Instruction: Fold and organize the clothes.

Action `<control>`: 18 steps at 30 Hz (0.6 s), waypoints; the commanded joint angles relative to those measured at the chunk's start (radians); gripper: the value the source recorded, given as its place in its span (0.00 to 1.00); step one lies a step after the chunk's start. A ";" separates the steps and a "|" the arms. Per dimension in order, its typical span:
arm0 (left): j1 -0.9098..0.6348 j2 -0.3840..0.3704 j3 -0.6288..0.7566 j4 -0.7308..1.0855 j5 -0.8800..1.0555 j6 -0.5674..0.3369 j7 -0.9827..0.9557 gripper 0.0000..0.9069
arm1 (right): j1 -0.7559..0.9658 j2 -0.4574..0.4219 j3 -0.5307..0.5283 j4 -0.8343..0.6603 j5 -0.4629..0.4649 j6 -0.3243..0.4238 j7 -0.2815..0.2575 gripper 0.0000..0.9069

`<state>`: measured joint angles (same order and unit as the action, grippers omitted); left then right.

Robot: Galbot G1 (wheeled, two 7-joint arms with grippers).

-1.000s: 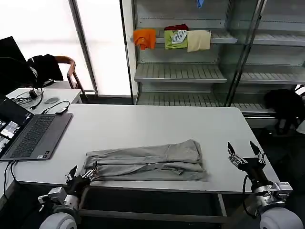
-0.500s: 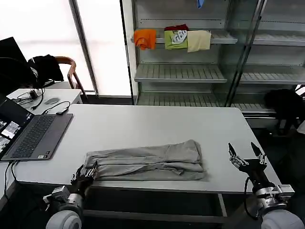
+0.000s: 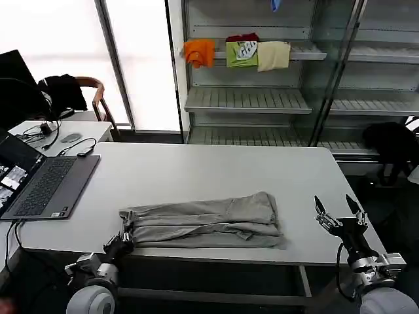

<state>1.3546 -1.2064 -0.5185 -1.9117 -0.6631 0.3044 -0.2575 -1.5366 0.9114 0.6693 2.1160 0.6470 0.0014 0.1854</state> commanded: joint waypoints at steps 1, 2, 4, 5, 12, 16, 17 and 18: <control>-0.097 0.145 -0.071 0.019 -0.072 0.010 -0.024 0.00 | 0.001 0.002 0.000 0.001 -0.004 0.001 -0.001 1.00; -0.108 0.181 -0.087 0.030 -0.087 0.009 -0.025 0.00 | 0.001 0.002 0.000 0.002 -0.004 0.000 -0.001 1.00; -0.122 0.232 -0.118 0.055 -0.124 0.010 -0.030 0.00 | 0.003 0.001 0.000 0.003 -0.004 0.000 -0.002 1.00; -0.132 0.266 -0.142 0.074 -0.143 0.008 -0.027 0.00 | 0.005 0.002 -0.001 0.003 -0.005 -0.001 -0.002 1.00; -0.159 0.407 -0.273 0.169 -0.223 0.005 0.002 0.00 | 0.022 0.007 -0.016 0.003 -0.013 -0.005 0.000 1.00; -0.176 0.454 -0.344 0.113 -0.281 0.030 0.004 0.00 | 0.030 0.008 -0.025 -0.001 -0.015 -0.006 -0.001 1.00; -0.176 0.455 -0.344 0.094 -0.290 0.035 0.007 0.00 | 0.033 0.009 -0.027 -0.001 -0.017 -0.005 0.000 1.00; -0.175 0.451 -0.334 0.066 -0.288 0.037 0.010 0.00 | 0.034 0.011 -0.029 -0.002 -0.019 -0.006 0.000 1.00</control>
<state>1.2194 -0.9149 -0.7170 -1.8112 -0.8337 0.3196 -0.2619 -1.5079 0.9204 0.6447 2.1157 0.6303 -0.0039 0.1850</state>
